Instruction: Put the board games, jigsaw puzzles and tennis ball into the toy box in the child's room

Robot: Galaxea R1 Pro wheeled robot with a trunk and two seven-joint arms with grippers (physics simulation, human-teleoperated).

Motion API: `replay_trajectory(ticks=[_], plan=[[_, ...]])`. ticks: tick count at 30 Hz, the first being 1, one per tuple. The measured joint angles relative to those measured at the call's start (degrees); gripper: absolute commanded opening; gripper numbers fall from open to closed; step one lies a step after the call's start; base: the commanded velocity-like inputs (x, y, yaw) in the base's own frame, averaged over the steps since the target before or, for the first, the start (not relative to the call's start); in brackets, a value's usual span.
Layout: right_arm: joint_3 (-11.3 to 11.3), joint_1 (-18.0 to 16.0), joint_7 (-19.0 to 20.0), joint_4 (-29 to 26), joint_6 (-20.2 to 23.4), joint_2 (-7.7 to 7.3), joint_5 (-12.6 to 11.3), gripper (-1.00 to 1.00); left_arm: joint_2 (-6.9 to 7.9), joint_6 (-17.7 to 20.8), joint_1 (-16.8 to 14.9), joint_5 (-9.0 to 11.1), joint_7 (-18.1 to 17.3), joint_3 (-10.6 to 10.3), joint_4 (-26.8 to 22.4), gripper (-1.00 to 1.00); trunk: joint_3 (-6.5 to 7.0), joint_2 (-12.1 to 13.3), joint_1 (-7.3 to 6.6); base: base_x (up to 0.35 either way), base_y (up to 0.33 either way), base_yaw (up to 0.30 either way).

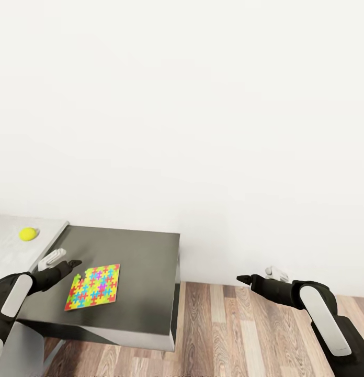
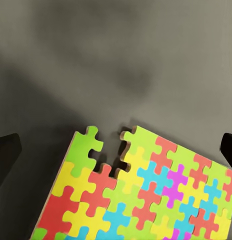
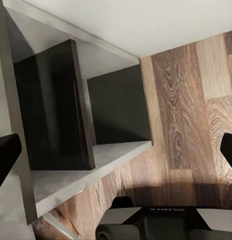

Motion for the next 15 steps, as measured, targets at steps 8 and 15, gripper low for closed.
replay_trajectory(ticks=[8, 15], plan=[[0.0, 0.0, 0.0, 0.0, 0.0, 0.0, 0.0, 1.0, 0.0, 0.09, -0.01, 0.13, -0.1, -0.06, 0.03, 1.0, -0.74, 0.0, 0.0, 0.0, 0.0, 0.0], [0.0, 0.0, 0.0, 0.0, 0.0, 0.0, 0.0, 1.0, 0.14, 0.34, -0.04, 0.14, -3.41, -0.12, 0.02, 1.0, -1.04, -0.01, 0.0, 0.0, 0.0, 0.0]])
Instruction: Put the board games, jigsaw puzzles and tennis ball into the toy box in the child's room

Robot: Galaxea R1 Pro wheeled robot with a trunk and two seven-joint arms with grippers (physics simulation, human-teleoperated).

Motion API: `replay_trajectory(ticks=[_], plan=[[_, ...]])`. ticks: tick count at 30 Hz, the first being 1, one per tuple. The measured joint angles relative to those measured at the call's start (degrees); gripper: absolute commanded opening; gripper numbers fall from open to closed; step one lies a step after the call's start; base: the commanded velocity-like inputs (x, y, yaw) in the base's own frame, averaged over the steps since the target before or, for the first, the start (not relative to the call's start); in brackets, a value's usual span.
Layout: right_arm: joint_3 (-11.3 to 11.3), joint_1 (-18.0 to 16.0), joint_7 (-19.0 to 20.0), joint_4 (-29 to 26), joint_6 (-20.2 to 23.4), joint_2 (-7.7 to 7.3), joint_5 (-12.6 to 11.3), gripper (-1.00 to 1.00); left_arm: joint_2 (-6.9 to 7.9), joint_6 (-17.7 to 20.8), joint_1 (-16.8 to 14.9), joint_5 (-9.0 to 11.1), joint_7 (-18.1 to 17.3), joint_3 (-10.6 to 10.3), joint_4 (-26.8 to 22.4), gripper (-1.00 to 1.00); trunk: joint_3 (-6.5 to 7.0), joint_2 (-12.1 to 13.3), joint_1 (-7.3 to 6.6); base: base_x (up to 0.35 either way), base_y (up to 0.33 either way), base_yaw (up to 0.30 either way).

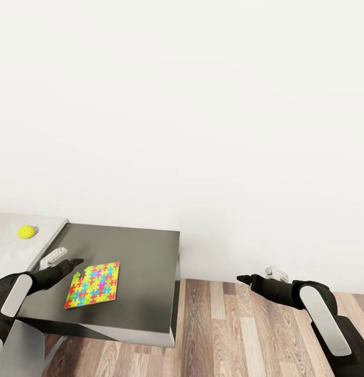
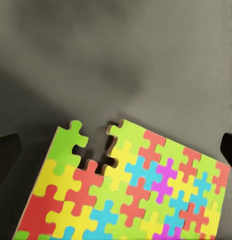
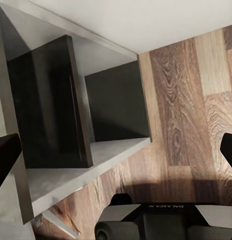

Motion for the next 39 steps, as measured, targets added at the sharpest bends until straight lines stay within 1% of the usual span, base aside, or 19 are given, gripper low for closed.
replay_trajectory(ticks=[4, 10, 21, 39], plan=[[0.0, 0.0, 0.0, 0.0, 0.0, 0.0, 0.01, 1.0, 0.09, 0.16, 0.01, -0.14, -2.65, -0.03, -0.01, 1.0, -0.03, 0.0, 0.0, 0.0, 0.0, 0.0], [0.0, 0.0, 0.0, 0.0, 0.0, 0.0, 0.02, 1.0, 0.12, 0.23, 0.01, -0.25, -4.4, -0.04, 0.0, 1.0, -0.04, 0.0, 0.0, 0.0, 0.0, 0.0], [0.0, 0.0, 0.0, 0.0, 0.0, 0.0, 0.05, 1.0, 0.13, 0.17, 0.04, -0.35, -4.86, -0.04, 0.01, 1.0, -0.16, 0.0, 0.0, 0.0, 0.0, 0.0], [0.0, 0.0, 0.0, 0.0, 0.0, 0.0, 0.0, 1.0, 0.13, -0.01, 0.05, -0.38, -4.78, -0.04, 0.01, 1.0, -1.6, 0.0, 0.0, 0.0, 0.0, 0.0]])
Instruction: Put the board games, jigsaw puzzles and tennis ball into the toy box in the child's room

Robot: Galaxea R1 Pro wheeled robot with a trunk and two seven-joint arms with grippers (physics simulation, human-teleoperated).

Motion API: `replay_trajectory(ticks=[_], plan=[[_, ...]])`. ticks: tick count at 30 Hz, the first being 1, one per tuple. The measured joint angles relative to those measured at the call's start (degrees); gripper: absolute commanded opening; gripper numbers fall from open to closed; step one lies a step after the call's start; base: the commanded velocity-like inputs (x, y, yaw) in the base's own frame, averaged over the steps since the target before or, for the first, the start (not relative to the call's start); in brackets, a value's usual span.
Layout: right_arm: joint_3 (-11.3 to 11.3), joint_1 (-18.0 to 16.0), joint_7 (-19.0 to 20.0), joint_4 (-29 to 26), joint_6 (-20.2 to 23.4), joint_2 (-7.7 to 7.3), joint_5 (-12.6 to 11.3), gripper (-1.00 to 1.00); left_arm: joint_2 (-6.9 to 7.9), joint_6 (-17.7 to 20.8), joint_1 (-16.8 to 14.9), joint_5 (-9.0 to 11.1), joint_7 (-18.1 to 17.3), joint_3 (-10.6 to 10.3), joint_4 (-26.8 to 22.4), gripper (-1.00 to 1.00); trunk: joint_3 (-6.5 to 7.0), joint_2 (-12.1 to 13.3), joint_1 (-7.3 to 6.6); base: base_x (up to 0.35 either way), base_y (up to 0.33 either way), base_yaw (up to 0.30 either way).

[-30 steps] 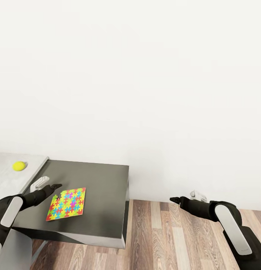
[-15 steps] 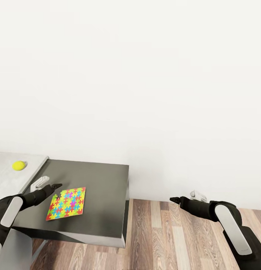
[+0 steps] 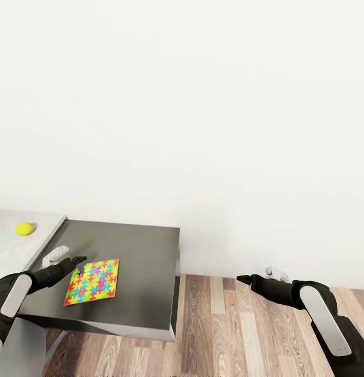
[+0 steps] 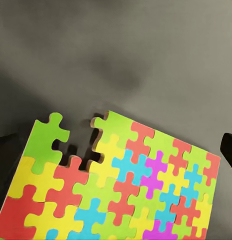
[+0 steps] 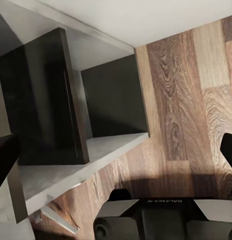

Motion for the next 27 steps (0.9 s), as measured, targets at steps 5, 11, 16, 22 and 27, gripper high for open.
replay_trajectory(ticks=[5, 11, 16, 22, 27], plan=[[0.0, 0.0, 0.0, 0.0, 0.0, 0.0, 0.0, 1.0, 0.0, 0.0, -0.03, 0.0, 0.0, 0.0, 0.0, 1.0, -0.42, 0.0, 0.0, 0.0, 0.0, 0.0], [0.0, 0.0, 0.0, 0.0, 0.0, 0.0, 0.0, 1.0, 0.0, 0.0, -0.04, 0.0, 0.0, 0.0, 0.0, 1.0, -0.93, 0.0, 0.0, 0.0, 0.0, 0.0], [0.0, 0.0, 0.0, 0.0, 0.0, 0.0, 0.0, 1.0, 0.0, 0.0, -0.03, 0.0, 0.0, 0.0, 0.0, 1.0, -1.36, 0.0, 0.0, 0.0, 0.0, 0.0], [0.0, 0.0, 0.0, 0.0, 0.0, 0.0, 0.0, 1.0, 0.0, 0.0, -0.02, 0.0, 0.0, 0.0, 0.0, 1.0, -1.87, 0.0, 0.0, 0.0, 0.0, 0.0], [0.0, 0.0, 0.0, 0.0, 0.0, 0.0, 0.0, 1.0, 0.0, 0.0, -0.05, 0.0, 0.0, 0.0, 0.0, 1.0, -2.29, 0.0, 0.0, 0.0, 0.0, 0.0]])
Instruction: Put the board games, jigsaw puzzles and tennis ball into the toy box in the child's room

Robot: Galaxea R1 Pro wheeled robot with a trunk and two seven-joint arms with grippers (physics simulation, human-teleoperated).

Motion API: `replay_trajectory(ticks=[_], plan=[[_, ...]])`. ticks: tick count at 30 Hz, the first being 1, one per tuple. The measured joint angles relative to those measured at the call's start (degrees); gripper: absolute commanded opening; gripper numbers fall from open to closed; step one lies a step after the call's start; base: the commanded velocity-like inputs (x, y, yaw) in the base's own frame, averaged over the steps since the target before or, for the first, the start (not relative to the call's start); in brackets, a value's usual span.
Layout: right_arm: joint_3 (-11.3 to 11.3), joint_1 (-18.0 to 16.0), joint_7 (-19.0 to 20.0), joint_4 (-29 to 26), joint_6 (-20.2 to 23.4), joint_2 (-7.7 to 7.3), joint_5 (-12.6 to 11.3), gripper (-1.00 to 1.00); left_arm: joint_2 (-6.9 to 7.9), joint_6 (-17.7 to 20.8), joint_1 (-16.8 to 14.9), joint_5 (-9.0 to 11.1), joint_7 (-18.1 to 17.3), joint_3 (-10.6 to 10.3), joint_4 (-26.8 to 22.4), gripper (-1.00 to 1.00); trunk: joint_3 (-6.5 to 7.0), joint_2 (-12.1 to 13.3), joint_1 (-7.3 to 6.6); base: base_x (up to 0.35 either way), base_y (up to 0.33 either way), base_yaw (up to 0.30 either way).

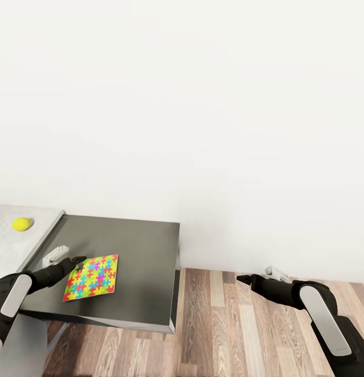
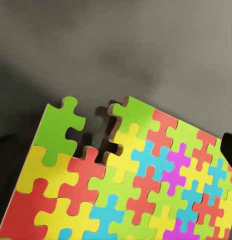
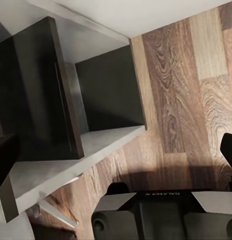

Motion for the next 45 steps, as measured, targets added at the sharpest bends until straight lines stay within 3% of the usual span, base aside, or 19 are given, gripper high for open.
replay_trajectory(ticks=[17, 45], plan=[[0.0, 0.0, 0.0, 0.0, 0.0, 0.0, 0.0, 1.0, -0.02, 0.0, 0.01, 0.0, 0.0, 0.0, 0.0, 1.0, -1.35, 0.0, 0.0, 0.0, 0.0, 0.0], [0.0, 0.0, 0.0, 0.0, 0.0, 0.0, 0.0, 1.0, -0.05, -0.01, 0.02, 0.01, 0.0, -0.09, 0.0, 1.0, -1.45, -0.01, 0.0, 0.0, -0.053, 0.0]])
